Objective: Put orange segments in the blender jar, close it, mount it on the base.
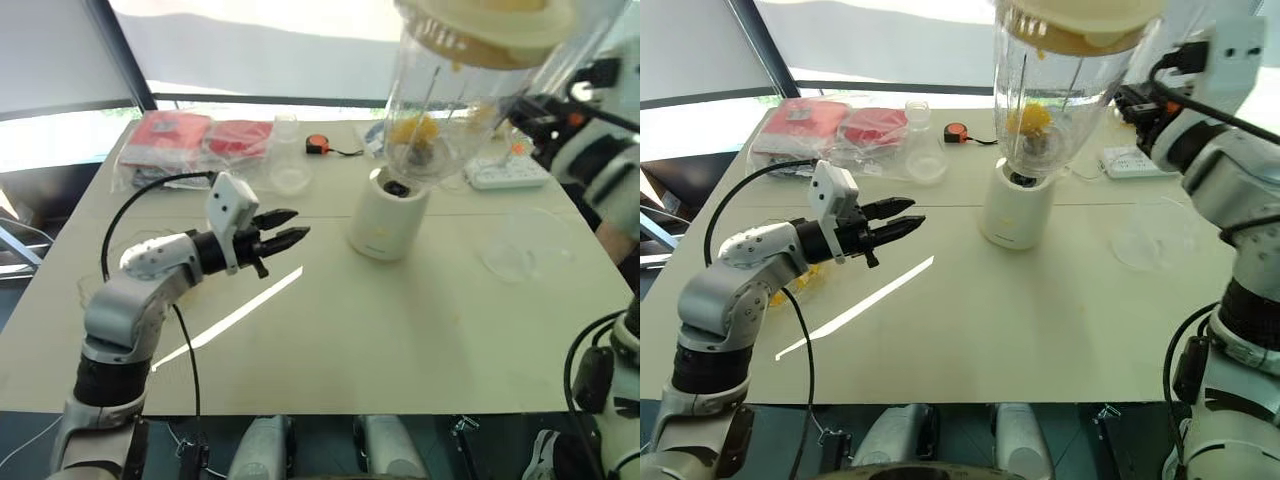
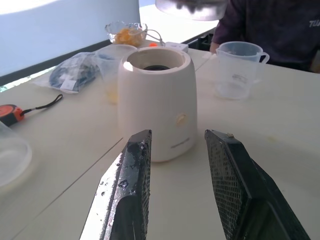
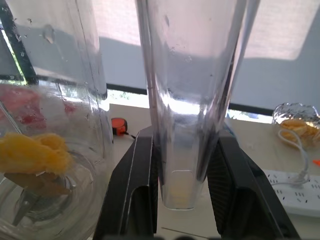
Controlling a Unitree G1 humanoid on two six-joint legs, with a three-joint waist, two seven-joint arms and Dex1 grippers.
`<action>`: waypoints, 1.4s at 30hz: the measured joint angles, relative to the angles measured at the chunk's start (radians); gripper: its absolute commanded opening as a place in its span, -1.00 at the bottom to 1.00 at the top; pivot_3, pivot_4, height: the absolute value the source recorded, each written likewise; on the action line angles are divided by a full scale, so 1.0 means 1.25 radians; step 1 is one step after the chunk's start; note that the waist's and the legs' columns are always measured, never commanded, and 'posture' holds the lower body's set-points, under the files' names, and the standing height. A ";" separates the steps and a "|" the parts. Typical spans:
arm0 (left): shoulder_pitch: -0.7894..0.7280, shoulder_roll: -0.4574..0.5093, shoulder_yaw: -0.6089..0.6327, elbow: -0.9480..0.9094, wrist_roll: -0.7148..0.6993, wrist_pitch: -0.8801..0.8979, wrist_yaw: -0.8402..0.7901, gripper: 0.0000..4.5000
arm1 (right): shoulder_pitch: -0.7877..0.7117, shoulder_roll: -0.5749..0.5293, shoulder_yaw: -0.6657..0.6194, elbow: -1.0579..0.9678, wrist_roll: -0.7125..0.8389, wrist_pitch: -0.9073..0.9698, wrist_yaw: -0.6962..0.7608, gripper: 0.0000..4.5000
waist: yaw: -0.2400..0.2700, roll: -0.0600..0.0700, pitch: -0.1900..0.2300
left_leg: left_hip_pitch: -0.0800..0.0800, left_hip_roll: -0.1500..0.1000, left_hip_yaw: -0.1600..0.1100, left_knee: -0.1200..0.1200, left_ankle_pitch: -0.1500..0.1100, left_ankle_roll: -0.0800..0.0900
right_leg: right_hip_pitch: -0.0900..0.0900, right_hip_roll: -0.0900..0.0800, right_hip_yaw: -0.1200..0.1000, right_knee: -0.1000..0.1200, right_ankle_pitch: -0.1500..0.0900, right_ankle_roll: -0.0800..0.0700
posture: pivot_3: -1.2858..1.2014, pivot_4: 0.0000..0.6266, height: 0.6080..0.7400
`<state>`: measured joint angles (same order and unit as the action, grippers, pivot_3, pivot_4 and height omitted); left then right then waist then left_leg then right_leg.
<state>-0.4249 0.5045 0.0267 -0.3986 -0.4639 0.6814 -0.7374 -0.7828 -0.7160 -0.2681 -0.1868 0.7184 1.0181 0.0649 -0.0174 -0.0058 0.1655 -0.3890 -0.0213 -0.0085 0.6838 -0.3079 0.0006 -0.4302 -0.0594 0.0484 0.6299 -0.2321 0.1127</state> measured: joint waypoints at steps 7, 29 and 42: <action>0.024 -0.004 -0.009 -0.010 0.004 -0.007 0.042 -0.24 | -0.042 0.046 0.082 0.225 -0.154 -0.162 0.068 -0.65 | 0.003 0.000 0.000 | -0.003 -0.001 0.000 -0.001 -0.001 0.001 | -0.003 -0.002 0.000 -0.001 0.000 0.000 | 0.03 -0.52 1.00; 0.053 -0.001 -0.012 -0.053 0.000 -0.008 0.081 -0.24 | -0.023 0.062 0.074 0.272 -0.241 -0.181 0.186 -0.65 | 0.002 0.000 0.000 | -0.002 0.000 0.000 -0.001 0.000 0.001 | -0.003 -0.001 -0.001 0.000 0.000 0.000 | 0.03 -0.52 1.00; 0.046 -0.002 -0.025 -0.035 0.013 -0.012 0.089 -0.24 | -0.007 0.096 0.059 0.288 -0.284 -0.239 0.191 -0.65 | 0.002 0.000 0.000 | -0.002 0.000 0.000 -0.001 0.000 0.000 | -0.002 -0.001 -0.001 0.000 0.000 0.000 | 0.03 -0.52 1.00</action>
<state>-0.3680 0.5024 -0.0051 -0.4425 -0.4474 0.6659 -0.6265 -0.7912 -0.5954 -0.1940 0.1730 0.3635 0.7194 0.3035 -0.0147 -0.0055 0.1657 -0.3909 -0.0217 -0.0085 0.6825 -0.3084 0.0012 -0.4333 -0.0610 0.0477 0.6301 -0.2316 0.1123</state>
